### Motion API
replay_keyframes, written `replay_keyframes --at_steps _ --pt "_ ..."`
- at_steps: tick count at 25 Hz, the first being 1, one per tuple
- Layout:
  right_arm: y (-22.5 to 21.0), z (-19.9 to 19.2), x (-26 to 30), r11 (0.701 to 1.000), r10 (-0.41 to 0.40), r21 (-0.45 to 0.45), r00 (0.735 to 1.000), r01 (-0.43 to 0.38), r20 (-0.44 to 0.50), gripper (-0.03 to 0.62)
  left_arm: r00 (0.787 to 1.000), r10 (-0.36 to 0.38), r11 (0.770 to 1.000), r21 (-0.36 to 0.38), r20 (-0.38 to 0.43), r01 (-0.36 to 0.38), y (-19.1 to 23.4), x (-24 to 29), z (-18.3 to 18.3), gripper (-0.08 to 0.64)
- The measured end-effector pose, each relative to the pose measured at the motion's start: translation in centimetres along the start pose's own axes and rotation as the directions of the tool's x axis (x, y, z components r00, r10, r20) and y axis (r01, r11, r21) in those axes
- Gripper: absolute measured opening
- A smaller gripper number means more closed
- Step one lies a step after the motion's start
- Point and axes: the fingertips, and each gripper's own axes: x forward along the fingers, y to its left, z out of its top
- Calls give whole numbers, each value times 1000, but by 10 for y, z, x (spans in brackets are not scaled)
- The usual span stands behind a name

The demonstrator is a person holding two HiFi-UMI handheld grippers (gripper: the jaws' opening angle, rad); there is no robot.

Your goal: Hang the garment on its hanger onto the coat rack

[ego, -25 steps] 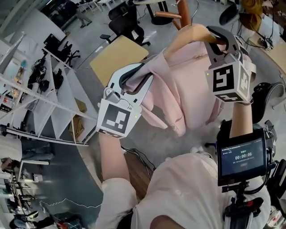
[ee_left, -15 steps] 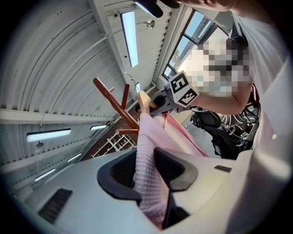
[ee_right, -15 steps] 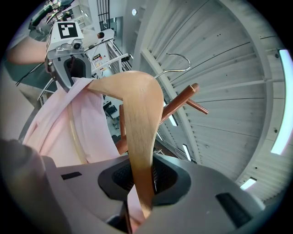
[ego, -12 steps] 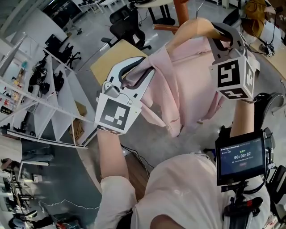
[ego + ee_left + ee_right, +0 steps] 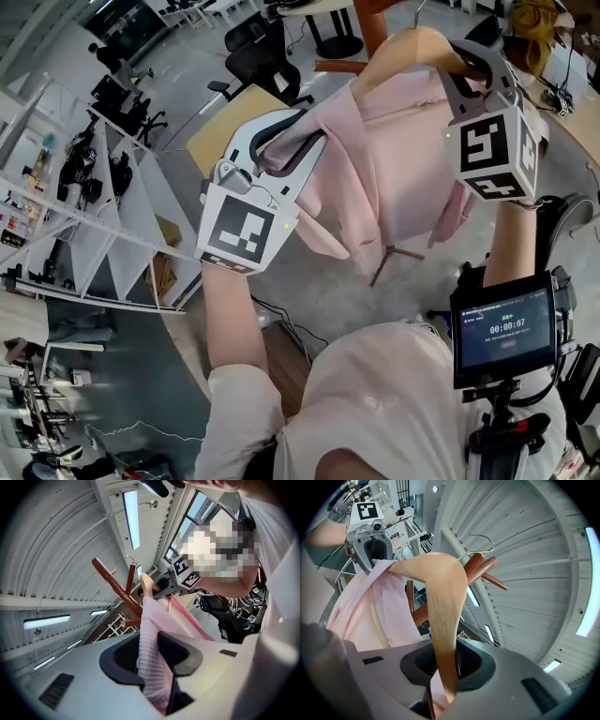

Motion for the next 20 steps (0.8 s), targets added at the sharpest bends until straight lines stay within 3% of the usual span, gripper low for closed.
replay_keyframes --at_steps 6,20 --pt "0 3 12 1000 23 5 1000 -23 -8 72 1000 -8 1000 -18 -8 8 8 3 -4 130" --pt "23 -35 26 996 88 20 996 -87 -21 72 998 -12 998 -68 -63 7 -15 27 -25 130"
